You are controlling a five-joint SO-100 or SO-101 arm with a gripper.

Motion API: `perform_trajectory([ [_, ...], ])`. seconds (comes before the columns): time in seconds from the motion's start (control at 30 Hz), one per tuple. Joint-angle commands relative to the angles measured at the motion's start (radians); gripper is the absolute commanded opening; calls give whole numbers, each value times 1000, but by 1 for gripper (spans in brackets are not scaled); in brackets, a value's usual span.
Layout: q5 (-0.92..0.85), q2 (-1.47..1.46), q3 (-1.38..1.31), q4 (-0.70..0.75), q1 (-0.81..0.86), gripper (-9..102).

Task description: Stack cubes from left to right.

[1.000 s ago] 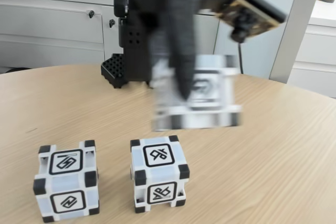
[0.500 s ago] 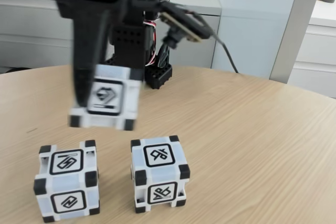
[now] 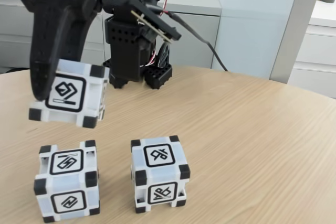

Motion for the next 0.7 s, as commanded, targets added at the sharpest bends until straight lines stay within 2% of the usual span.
perform_trajectory([
  [0.0,14,-11,-17,-14,6,0],
  [0.23,61,-149,-71,-14,-2,0],
  [0.67,77,-178,-179,-9,6,0],
])
